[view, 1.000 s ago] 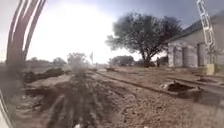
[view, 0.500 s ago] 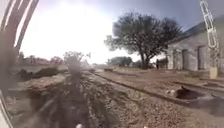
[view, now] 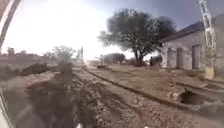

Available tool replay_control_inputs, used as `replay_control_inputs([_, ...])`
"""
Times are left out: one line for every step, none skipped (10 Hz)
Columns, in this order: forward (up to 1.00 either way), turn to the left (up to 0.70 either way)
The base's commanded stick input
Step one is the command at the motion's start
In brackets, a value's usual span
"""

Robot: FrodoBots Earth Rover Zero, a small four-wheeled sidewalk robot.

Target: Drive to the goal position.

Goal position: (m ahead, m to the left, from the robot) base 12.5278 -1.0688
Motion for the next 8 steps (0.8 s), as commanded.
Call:
replay_control_inputs([0.70,0.00])
replay_control_inputs([0.70,0.00])
replay_control_inputs([0.70,0.00])
replay_control_inputs([0.70,0.00])
replay_control_inputs([0.70,0.00])
replay_control_inputs([0.70,0.00])
replay_control_inputs([0.70,0.00])
replay_control_inputs([0.70,0.00])
